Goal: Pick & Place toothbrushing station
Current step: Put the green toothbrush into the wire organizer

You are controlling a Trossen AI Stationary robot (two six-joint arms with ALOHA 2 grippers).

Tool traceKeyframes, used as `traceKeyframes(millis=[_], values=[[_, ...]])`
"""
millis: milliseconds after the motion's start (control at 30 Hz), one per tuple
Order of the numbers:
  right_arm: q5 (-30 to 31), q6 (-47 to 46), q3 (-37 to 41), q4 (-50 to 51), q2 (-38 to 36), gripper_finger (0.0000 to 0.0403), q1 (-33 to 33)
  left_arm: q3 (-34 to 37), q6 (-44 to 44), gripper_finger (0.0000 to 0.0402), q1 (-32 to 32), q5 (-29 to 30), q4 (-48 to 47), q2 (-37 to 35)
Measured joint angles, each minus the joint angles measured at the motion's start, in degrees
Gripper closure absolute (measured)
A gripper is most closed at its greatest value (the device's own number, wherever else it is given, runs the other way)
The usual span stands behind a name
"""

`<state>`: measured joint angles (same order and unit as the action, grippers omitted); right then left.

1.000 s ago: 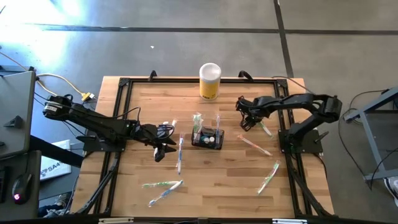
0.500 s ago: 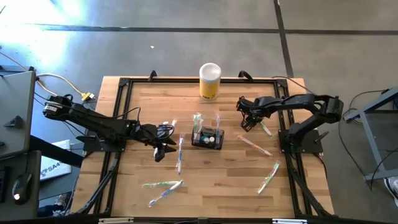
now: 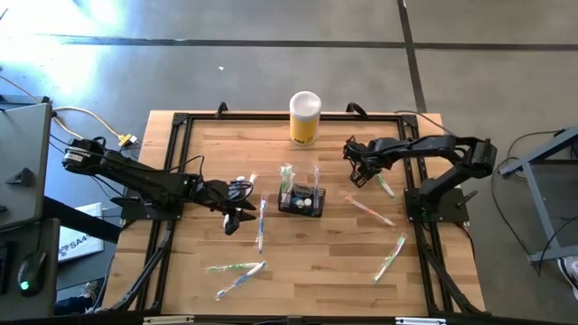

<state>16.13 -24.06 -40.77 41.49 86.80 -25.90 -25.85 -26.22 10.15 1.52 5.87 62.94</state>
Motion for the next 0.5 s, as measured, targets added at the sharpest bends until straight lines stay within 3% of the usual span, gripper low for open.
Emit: traceKeyframes(millis=[200,500], values=[[3.54,-0.28,-0.81,1.04,-0.09,0.0277,0.31,0.0,0.0,0.024,0.0,0.0,0.0,0.0],[0.87,-3.28,0.0,1.52,-0.11,0.0277,-3.82,0.0,0.0,0.024,0.0,0.0,-0.1,0.0]])
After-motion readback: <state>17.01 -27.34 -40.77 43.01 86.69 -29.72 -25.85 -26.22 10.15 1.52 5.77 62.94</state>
